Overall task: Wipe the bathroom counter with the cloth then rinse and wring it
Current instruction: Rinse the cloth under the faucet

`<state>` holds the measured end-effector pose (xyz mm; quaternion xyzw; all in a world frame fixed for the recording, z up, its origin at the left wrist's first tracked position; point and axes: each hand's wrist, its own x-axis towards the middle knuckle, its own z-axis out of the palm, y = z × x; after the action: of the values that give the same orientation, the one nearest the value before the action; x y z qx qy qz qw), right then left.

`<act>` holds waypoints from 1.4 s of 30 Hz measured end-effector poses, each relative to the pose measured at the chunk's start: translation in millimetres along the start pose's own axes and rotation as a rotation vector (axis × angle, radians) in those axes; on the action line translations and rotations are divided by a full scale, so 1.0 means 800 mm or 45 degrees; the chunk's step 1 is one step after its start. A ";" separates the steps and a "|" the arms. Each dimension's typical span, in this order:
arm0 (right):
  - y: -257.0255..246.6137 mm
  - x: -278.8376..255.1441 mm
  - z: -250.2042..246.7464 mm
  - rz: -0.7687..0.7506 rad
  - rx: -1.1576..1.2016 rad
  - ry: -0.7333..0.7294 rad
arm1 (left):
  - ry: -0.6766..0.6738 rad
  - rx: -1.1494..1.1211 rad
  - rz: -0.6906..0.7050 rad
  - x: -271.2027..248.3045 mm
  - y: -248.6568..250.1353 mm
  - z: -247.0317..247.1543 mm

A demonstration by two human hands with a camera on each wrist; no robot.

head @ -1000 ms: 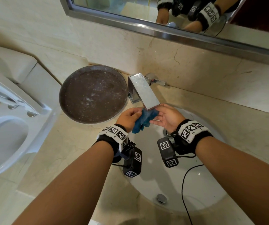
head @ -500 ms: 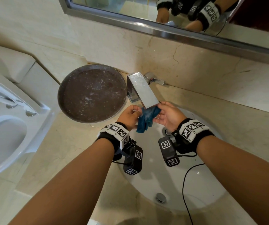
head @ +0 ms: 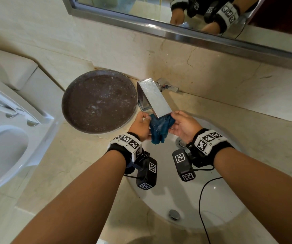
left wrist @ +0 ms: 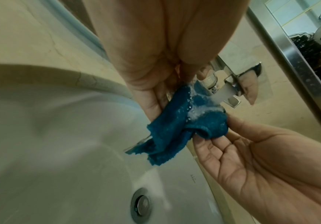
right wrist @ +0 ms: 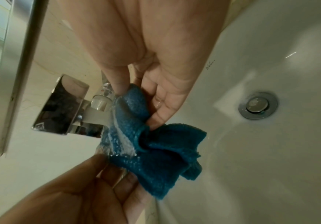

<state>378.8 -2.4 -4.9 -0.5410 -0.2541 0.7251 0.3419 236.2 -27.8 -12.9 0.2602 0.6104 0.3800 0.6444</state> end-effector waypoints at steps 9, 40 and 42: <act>0.005 0.000 0.006 0.007 0.038 -0.008 | 0.028 -0.039 0.020 0.000 -0.002 -0.002; 0.000 -0.005 0.014 -0.003 -0.030 -0.055 | -0.036 -0.070 -0.007 0.005 -0.005 -0.008; -0.001 -0.006 0.012 -0.014 -0.044 -0.058 | -0.031 -0.069 0.001 0.006 -0.004 -0.007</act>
<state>370.4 -5.6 1.1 -0.5288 -0.2772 0.7308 0.3308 231.1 -26.8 -18.8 0.2472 0.5920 0.3935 0.6585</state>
